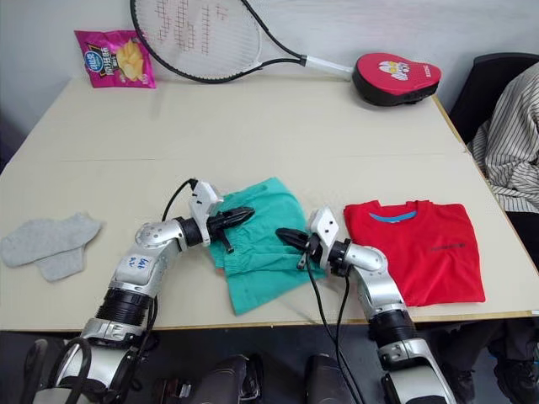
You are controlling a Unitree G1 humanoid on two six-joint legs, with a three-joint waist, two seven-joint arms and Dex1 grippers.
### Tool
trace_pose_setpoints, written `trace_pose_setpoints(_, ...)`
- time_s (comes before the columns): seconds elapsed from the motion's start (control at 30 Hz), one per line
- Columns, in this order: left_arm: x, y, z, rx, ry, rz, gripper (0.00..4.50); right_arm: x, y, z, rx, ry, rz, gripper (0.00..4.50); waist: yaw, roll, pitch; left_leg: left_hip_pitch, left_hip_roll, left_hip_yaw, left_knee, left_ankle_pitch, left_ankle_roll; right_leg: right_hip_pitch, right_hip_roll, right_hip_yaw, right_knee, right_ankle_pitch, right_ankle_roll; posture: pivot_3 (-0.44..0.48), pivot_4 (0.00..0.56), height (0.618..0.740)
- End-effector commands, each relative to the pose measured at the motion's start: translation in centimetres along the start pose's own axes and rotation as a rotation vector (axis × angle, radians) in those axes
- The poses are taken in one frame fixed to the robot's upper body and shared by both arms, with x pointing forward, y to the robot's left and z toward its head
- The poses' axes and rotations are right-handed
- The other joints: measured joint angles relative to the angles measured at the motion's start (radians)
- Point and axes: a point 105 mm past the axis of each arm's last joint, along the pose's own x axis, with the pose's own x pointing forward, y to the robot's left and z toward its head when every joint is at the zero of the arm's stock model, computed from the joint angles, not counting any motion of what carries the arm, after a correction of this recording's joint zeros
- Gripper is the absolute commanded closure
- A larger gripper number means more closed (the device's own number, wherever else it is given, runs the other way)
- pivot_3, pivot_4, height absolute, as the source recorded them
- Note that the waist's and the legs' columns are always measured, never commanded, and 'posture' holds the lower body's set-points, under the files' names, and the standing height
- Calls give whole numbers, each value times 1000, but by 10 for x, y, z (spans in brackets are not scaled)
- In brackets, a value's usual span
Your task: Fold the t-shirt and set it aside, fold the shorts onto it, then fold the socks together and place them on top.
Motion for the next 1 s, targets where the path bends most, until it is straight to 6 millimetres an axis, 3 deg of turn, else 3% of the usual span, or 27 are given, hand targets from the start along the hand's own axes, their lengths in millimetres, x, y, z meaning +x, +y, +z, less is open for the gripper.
trace_pose_setpoints(0.03,3,1,-7,7,22,11,4500,-13,15,10,-51,18,71,4469,4,0,0,0,0,0,0,0,0,1,0,0,0,0,0,0,150,740)
trace_pose_setpoints(0.1,-1,1,-6,7,7,4,4500,-30,30,19,-50,42,145,4469,10,0,0,0,0,0,1,-1,0,1,-1,0,-1,0,0,0,150,740)
trace_pose_setpoints(0.17,-5,-2,0,25,-41,-28,4500,-43,31,33,-5,34,154,4469,19,0,0,0,0,0,2,-5,-3,1,-2,0,-2,0,0,0,150,740)
trace_pose_setpoints(0.27,-16,-12,11,67,-120,-116,4500,-58,7,60,135,-9,99,3920,13,-1,0,1,0,0,2,-6,-4,0,-2,1,-4,0,0,0,150,740)
trace_pose_setpoints(0.33,-22,-11,8,85,-114,-131,4500,-64,-12,61,261,23,47,3210,14,-1,0,1,1,0,3,-6,-4,-1,-3,1,-3,0,0,0,150,740)
trace_pose_setpoints(0.5,-30,-10,-4,121,-59,-149,4500,-68,-34,45,679,208,74,1470,22,-1,0,-1,0,0,2,-6,-3,-2,-4,1,-5,0,-1,0,150,740)
trace_pose_setpoints(0.63,-32,-12,-4,129,-66,-157,4500,-58,-46,40,831,293,86,29,21,-1,0,-6,0,0,4,-4,3,-5,-4,-1,-5,0,-1,0,150,740)
trace_pose_setpoints(0.87,-35,-19,-14,101,-44,-156,4500,-26,-37,19,861,465,148,29,14,0,0,-9,0,-1,6,-4,4,-5,-3,-4,-2,0,0,0,150,740)
trace_pose_setpoints(1.0,-36,-23,-18,93,-29,-164,4500,9,-26,34,898,379,245,205,-4,0,0,-9,0,-2,7,-3,4,-4,-3,-5,0,0,0,0,150,740)
